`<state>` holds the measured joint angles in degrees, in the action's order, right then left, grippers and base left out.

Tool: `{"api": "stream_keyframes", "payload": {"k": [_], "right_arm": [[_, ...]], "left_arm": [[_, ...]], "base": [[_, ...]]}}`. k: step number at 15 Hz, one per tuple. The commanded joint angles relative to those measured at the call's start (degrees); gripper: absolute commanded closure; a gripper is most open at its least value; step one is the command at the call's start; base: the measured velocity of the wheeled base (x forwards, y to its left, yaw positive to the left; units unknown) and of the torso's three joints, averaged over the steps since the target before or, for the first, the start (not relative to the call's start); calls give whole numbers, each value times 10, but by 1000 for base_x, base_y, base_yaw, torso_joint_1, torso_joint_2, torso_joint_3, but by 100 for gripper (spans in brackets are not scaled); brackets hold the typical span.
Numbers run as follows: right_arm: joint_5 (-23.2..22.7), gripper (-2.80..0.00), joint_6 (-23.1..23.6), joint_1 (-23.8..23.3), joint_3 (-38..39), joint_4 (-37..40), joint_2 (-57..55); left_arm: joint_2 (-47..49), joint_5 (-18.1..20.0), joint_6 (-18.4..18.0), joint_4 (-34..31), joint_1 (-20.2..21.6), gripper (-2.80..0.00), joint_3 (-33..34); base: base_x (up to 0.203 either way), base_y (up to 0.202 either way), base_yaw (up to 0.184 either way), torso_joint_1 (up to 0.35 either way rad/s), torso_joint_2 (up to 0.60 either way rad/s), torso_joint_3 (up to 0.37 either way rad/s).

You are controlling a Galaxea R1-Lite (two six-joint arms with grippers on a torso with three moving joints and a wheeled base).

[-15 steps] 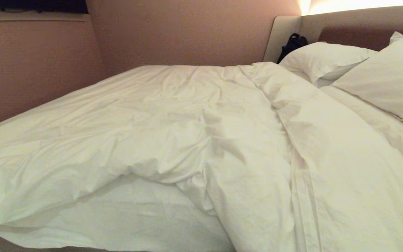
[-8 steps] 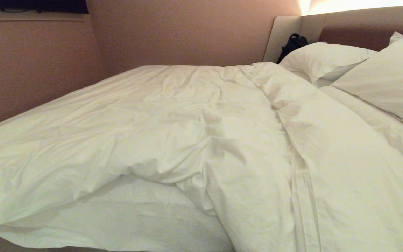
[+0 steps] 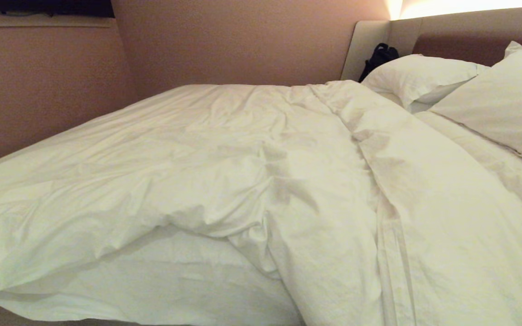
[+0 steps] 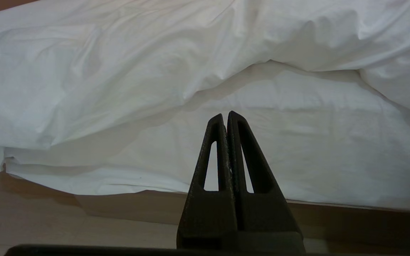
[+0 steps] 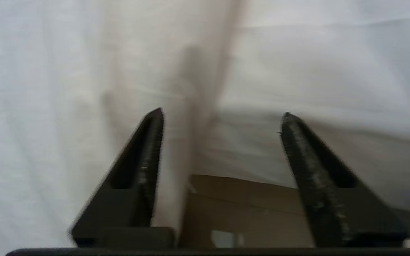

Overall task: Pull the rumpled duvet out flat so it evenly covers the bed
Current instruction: Flatten the corners of the folded blanket

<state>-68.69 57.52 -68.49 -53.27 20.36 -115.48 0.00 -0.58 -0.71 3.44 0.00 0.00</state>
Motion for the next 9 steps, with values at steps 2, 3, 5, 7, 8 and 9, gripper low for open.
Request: {"api": "stream_keyframes", "payload": {"k": [2,3,5,7,8,9], "right_arm": [[-36,-280,3,18,11,2,15],[-45,-280,3,30,11,8,16],[-50,-280,3,49,1,28,19],[-53,-280,4,65,-1,30,17],[-53,-280,4,68,1,30,15],[-53,-280,4,69,0,30,8]], "left_arm": [[0,0,0,0,0,0,0],[0,0,0,0,0,0,0],[0,0,0,0,0,0,0],[0,0,0,0,0,0,0],[0,0,0,0,1,0,0],[0,0,0,0,0,0,0]], "base": [[0,0,0,0,0,0],[0,0,0,0,0,0],[0,0,0,0,0,0],[0,0,0,0,0,0],[0,0,0,0,0,0],[0,0,0,0,0,0]]}}
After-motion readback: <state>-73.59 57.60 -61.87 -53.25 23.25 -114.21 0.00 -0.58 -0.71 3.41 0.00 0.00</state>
